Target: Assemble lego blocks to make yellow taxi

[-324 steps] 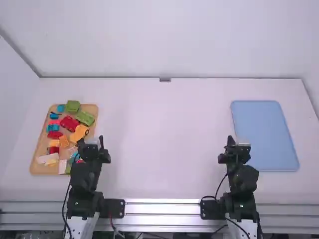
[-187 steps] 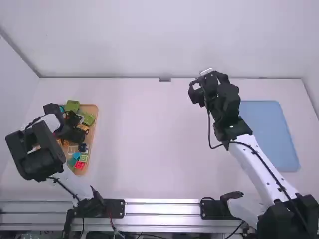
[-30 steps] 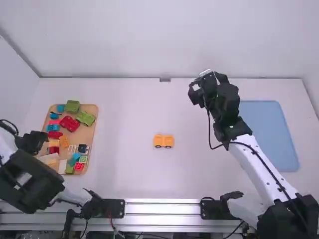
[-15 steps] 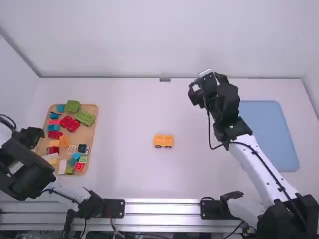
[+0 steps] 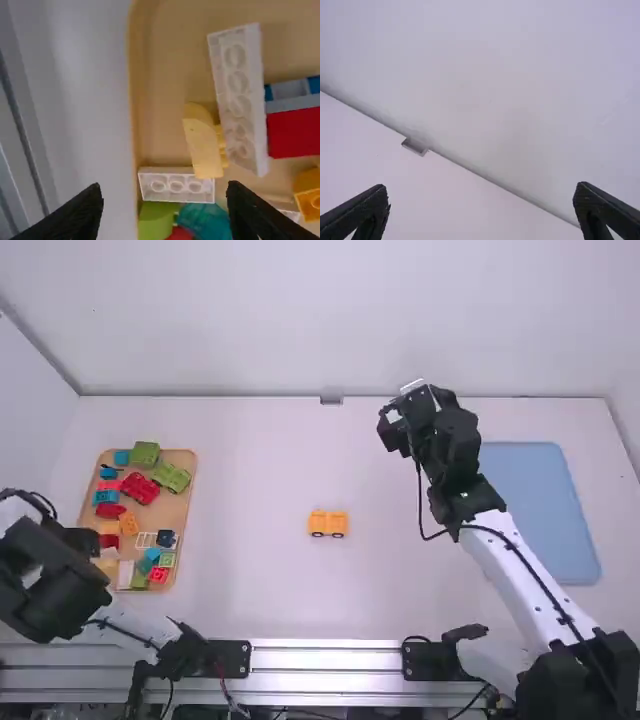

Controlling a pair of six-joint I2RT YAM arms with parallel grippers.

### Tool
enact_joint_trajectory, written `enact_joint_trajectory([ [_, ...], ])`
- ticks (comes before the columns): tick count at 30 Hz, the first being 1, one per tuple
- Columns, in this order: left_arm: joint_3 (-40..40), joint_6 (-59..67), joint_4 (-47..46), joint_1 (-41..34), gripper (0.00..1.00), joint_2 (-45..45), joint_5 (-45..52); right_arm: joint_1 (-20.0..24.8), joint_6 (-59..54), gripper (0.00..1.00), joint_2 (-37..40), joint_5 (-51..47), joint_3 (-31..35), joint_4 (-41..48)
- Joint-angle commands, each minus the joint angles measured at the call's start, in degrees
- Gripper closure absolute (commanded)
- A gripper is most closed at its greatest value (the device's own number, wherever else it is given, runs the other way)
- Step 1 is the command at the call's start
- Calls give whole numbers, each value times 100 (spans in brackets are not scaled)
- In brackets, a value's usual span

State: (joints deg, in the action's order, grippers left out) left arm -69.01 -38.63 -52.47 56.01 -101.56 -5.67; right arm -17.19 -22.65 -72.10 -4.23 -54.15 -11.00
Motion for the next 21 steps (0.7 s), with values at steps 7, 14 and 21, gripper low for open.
enact_joint_trajectory([
  [7, 531, 98, 824, -37, 39, -46, 323, -9, 13, 2, -26, -7, -203, -13],
  [14, 673, 90, 992, -94, 41, -46, 326, -11, 15, 2, -26, -9, -203, -15],
  [21, 887, 87, 1401, -313, 41, -46, 328, -11, 15, 2, -37, -7, -203, -17],
])
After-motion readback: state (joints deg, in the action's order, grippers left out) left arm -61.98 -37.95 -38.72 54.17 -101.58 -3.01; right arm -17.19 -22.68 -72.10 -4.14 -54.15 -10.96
